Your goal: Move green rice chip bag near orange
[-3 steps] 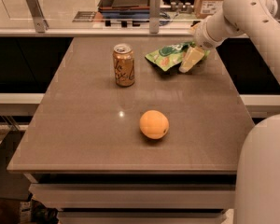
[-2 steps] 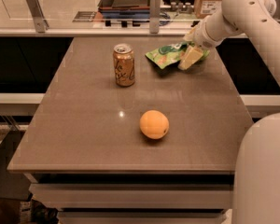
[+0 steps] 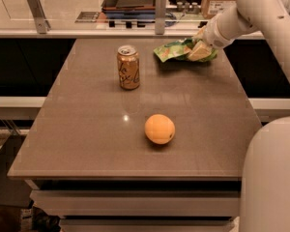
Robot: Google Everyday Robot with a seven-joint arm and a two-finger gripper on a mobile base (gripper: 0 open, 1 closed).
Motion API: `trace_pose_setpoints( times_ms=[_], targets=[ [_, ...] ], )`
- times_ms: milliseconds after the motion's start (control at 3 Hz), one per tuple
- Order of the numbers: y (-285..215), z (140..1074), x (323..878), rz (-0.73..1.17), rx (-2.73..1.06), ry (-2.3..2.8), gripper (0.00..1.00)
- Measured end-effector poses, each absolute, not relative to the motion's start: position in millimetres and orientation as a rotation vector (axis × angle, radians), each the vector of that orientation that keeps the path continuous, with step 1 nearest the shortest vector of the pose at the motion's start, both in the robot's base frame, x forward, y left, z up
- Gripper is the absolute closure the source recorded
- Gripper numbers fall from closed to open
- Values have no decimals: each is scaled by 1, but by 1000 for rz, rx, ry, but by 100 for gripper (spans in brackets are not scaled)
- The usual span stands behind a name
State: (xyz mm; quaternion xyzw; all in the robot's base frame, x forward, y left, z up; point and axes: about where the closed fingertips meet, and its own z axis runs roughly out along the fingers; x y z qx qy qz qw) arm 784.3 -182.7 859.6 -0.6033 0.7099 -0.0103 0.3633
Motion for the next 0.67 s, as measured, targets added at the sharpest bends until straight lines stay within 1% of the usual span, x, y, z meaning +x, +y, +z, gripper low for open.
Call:
trace_pose_setpoints(
  times_ms=[333,667],
  targets=[
    [-196,898,754,96,-1539,1792,100],
    [-209,928,713,205,-1545,1801,100]
  ],
)
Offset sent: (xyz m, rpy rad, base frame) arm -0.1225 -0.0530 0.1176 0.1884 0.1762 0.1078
